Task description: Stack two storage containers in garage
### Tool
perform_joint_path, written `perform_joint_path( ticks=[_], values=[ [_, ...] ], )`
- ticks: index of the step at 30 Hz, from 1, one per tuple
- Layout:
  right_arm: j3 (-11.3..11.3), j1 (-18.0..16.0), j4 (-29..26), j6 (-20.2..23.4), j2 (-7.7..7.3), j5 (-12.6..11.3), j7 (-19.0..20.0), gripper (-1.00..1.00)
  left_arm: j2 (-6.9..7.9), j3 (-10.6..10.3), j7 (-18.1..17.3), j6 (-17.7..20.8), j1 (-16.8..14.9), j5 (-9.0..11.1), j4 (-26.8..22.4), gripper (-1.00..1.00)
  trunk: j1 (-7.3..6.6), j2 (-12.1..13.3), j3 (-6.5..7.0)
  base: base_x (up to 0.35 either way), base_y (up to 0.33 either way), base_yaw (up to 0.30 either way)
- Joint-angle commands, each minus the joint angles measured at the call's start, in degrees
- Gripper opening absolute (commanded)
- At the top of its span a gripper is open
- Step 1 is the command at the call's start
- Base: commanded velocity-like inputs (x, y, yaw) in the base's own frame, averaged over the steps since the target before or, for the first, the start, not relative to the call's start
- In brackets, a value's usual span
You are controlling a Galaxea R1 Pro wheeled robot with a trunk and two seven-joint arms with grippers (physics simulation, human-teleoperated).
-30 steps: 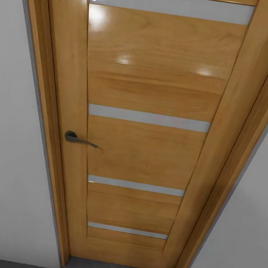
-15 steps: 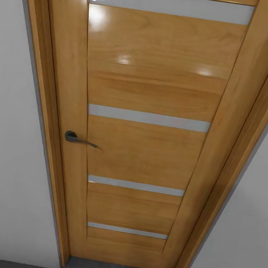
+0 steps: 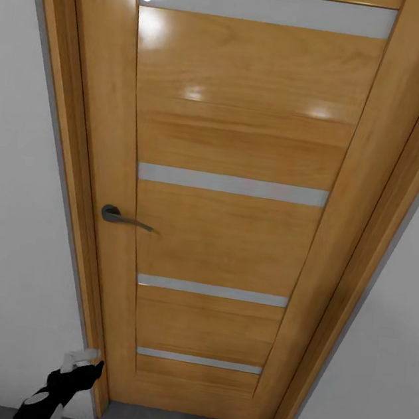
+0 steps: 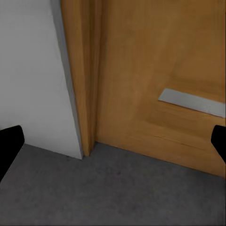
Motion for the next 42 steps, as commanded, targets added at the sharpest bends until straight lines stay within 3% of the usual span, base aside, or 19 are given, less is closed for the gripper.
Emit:
perform_joint_path(
  ticks=[1,7,12,17,22,23,24,29,33,39,42],
  values=[
    [0.03,0.61,0.28,-1.51,-0.03,0.52,-0.28,1.00,-0.09,0.13,-0.05,1.36,-1.68,0.13,-0.14,1.00,0.00,-0.04,-0.07,0.000,0.000,0.000],
    [0.01,4.78,0.35,-12.24,-0.06,0.45,-0.22,1.00,-0.98,-0.94,-0.13,5.37,-9.90,0.09,-0.10,1.00,0.00,-0.04,-0.07,0.000,0.000,0.000],
    [-0.04,5.56,0.36,-13.89,-0.05,0.40,-0.19,1.00,-1.30,-1.31,-0.13,10.32,-15.21,0.12,0.08,1.00,0.00,-0.04,-0.07,0.000,0.000,0.000],
    [-0.06,5.66,0.36,-14.08,0.02,0.39,-0.21,1.00,-1.31,-1.42,-0.18,12.27,-19.33,0.02,0.36,1.00,0.00,-0.04,-0.07,0.000,0.000,0.000],
    [-0.06,5.66,0.36,-14.10,0.03,0.39,-0.27,1.00,-1.46,-1.45,-1.11,12.63,-23.66,-0.03,6.59,1.00,0.00,-0.04,-0.07,0.000,0.000,0.000],
    [-0.06,5.69,0.36,-14.10,0.03,0.42,-0.22,1.00,-2.01,-1.49,-2.46,12.58,-25.50,-0.06,11.71,1.00,0.00,-0.04,-0.07,0.000,0.000,0.000],
    [-0.06,5.70,0.36,-14.10,0.03,0.44,-0.21,1.00,-2.39,-1.51,-2.86,12.55,-26.34,-0.11,13.70,1.00,0.00,-0.04,-0.07,0.000,0.000,0.000],
    [-0.06,6.55,0.36,-14.67,-0.04,0.58,-0.19,1.00,-2.99,-1.47,-3.24,12.49,-28.08,-0.22,16.76,1.00,0.00,-0.04,-0.07,0.000,0.000,0.000],
    [-0.06,9.71,0.36,-16.10,-0.06,1.61,-0.16,1.00,-3.01,-1.46,-3.36,12.30,-28.36,-0.26,17.58,1.00,0.00,-0.04,-0.07,0.000,0.000,0.000],
    [-0.06,14.45,0.36,-26.72,-0.06,2.08,2.49,1.00,-3.18,-1.39,-3.30,11.73,-28.43,-0.22,17.85,1.00,0.00,-0.04,-0.07,0.000,0.000,0.000],
    [-0.27,15.07,0.36,-28.74,-0.06,2.00,3.99,1.00,-3.06,-1.38,-3.32,11.58,-28.43,-0.21,17.87,1.00,0.00,-0.04,-0.07,0.000,0.000,0.000]
  ],
)
